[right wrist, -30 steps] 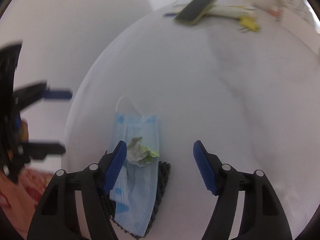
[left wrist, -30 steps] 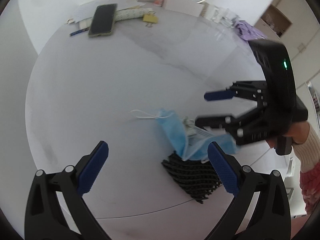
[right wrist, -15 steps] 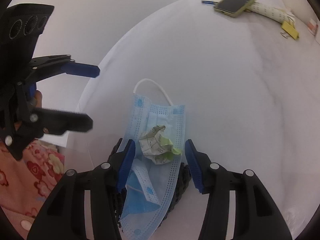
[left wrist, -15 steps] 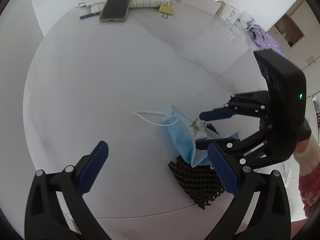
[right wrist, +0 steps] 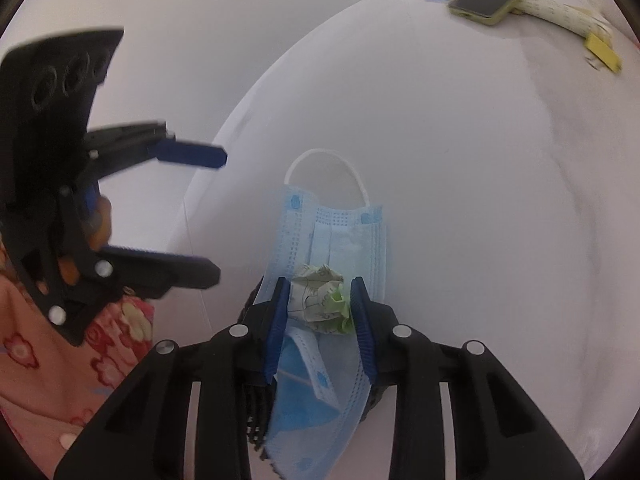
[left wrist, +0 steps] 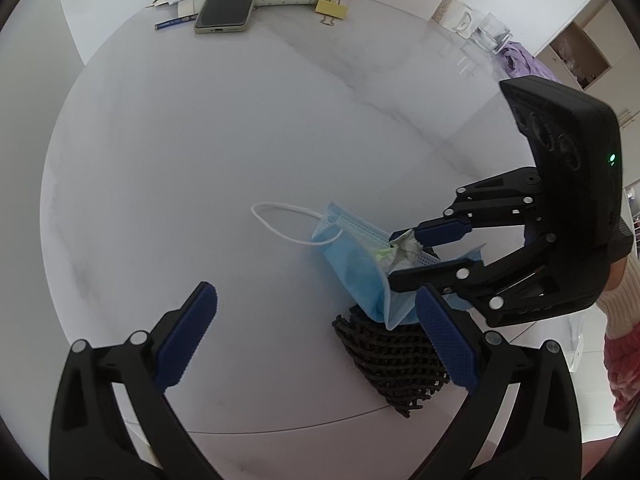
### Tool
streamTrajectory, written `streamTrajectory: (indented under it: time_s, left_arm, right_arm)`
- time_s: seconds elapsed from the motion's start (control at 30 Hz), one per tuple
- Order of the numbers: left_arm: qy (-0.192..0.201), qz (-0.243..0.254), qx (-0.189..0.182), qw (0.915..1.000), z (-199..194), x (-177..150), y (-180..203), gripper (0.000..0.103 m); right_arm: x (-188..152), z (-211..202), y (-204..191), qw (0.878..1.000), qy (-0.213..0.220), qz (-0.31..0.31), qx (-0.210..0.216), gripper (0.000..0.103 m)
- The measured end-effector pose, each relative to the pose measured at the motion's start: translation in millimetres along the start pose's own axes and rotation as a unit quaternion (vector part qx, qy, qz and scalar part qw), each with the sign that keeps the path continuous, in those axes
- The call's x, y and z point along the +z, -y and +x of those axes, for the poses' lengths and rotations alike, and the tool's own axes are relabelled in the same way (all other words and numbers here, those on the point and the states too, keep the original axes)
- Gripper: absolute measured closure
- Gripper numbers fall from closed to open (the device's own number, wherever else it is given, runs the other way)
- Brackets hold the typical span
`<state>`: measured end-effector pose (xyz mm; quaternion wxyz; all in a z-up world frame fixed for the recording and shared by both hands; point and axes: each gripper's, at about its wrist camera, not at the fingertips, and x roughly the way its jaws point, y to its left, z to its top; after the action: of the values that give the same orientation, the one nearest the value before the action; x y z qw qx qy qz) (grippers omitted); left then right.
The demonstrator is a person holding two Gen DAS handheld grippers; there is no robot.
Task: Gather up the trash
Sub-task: 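Grasp the crumpled paper on the mask with the right tool, then grasp the blue face mask with the left tool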
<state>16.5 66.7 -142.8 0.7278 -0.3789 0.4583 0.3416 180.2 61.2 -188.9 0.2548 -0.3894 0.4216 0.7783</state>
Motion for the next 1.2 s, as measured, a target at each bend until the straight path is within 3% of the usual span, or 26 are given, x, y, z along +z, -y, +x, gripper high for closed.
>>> streamTrajectory:
  time_s: [0.23, 0.43, 0.53, 0.63, 0.7, 0.8, 0.83, 0.9, 0.97, 1.2]
  left_arm:
    - [0.015, 0.041, -0.014, 0.9989, 0, 2, 24, 0.008]
    - [0.011, 0.096, -0.028, 0.995, 15, 4, 53, 0.008]
    - [0.023, 0.15, -0.037, 0.9877, 18, 1, 74, 0.008]
    - [0.035, 0.215, -0.033, 0.9754, 23, 1, 92, 0.008]
    - [0.038, 0.269, -0.033, 0.9618, 27, -1, 103, 0.009]
    - [0.032, 0.352, -0.023, 0.9353, 35, -8, 117, 0.026]
    - [0.029, 0.37, -0.026, 0.9282, 36, -8, 120, 0.038]
    - [0.014, 0.391, -0.03, 0.92, 45, -10, 119, 0.052]
    - [-0.007, 0.387, -0.037, 0.9211, 54, -9, 117, 0.07]
    - [-0.027, 0.255, -0.094, 0.9621, 50, 20, 89, 0.094]
  right_arm:
    - [-18, -43, 19, 0.989, 0.099, 0.111, -0.01, 0.071]
    - [-55, -87, 26, 0.964, 0.174, 0.196, -0.046, 0.071]
    - [-83, -101, 24, 0.954, 0.189, 0.224, -0.06, 0.071]
    - [-109, -115, 18, 0.948, 0.188, 0.245, -0.074, 0.071]
    - [-128, -122, 8, 0.944, 0.188, 0.257, -0.081, 0.071]
    - [-147, -126, 3, 0.939, 0.188, 0.273, -0.091, 0.071]
    - [-152, -125, 0, 0.937, 0.19, 0.277, -0.092, 0.071]
    - [-163, -125, -6, 0.932, 0.199, 0.288, -0.091, 0.071]
    - [-172, -126, -9, 0.929, 0.206, 0.295, -0.091, 0.071]
    - [-188, -130, -31, 0.919, 0.231, 0.305, -0.094, 0.071]
